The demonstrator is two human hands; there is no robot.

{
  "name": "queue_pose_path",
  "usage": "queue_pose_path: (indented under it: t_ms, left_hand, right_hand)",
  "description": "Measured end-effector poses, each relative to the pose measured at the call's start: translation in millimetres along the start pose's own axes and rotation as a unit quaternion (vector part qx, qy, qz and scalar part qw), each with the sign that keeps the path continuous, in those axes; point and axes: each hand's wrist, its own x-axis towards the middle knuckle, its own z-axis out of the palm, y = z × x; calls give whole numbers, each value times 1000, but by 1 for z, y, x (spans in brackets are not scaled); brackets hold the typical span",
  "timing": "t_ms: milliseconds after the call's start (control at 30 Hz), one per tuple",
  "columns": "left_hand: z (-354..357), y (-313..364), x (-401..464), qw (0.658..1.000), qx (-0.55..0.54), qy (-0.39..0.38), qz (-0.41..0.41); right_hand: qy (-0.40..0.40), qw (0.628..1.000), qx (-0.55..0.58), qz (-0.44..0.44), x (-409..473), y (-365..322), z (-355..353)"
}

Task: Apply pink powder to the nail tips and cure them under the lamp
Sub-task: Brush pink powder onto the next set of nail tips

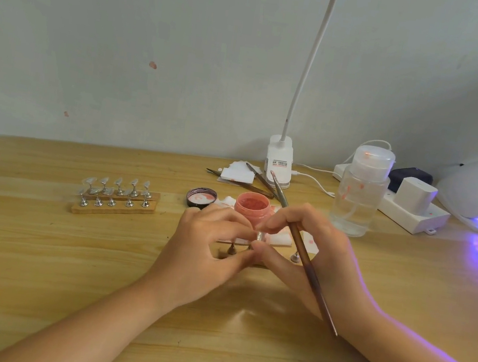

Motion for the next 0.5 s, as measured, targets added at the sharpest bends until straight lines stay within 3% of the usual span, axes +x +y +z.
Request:
queue_pose_path:
  t_ms: [167,333,500]
  left_hand:
    - [0,-1,0,999,-31,22,11]
    - [-1,-4,2,996,-81,44,9]
    - [-2,-5,1,990,-104,90,-24]
  right_hand:
    - [9,1000,7,6,0,-1,1]
    - [-49,996,69,33,14,-4,-9]
    - [2,984,105,145,43,4,-28]
